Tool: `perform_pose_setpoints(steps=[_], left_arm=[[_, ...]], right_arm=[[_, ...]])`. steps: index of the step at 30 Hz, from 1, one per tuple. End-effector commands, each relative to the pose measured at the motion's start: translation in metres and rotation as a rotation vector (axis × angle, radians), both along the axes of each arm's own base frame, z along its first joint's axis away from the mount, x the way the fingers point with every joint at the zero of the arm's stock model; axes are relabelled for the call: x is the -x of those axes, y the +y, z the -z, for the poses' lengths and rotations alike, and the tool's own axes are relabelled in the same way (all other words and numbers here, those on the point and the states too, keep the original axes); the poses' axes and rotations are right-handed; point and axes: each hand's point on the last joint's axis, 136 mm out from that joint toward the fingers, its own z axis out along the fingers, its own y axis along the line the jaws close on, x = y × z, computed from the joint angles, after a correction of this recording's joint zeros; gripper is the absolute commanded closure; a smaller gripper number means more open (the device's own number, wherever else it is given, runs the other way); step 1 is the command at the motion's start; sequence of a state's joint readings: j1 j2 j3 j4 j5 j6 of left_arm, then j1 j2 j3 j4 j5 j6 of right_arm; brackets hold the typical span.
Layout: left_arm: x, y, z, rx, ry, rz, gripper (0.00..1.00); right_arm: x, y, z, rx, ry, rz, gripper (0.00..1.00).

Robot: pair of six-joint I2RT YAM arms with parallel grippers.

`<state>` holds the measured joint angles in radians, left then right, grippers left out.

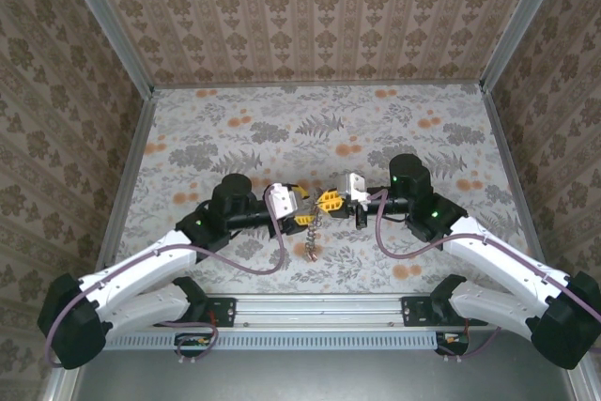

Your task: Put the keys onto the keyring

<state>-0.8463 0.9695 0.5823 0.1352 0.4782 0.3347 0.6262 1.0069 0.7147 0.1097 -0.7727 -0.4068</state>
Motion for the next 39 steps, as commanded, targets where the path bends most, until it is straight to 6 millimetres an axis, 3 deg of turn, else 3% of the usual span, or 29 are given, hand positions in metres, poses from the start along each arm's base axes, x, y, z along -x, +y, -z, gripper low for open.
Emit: perform_pose_setpoints(steps=[1,14,20,39], left_arm=[[0.003,-0.008,-0.014,0.071,-0.025,0.022,0.48],[0.017,-0.018,-0.024,0.118,-0.076,0.118,0.52],[0.027,-0.018,-0.018,0.125,-0.037,0.155,0.52],[0.015,-0.025,-0.007,0.130,0.004,0.111,0.60]], right_arm=[[0.008,0.001,-0.025,-0.059,-0.073,-0.046,1.00],[0.006,0.001,-0.022,-0.049,-0.069,-0.043,1.00],[0.005,0.002,-0.022,-0.045,-0.074,-0.044,1.00],[0.004,0.003,-0.026,-0.045,-0.082,-0.052,1.00]])
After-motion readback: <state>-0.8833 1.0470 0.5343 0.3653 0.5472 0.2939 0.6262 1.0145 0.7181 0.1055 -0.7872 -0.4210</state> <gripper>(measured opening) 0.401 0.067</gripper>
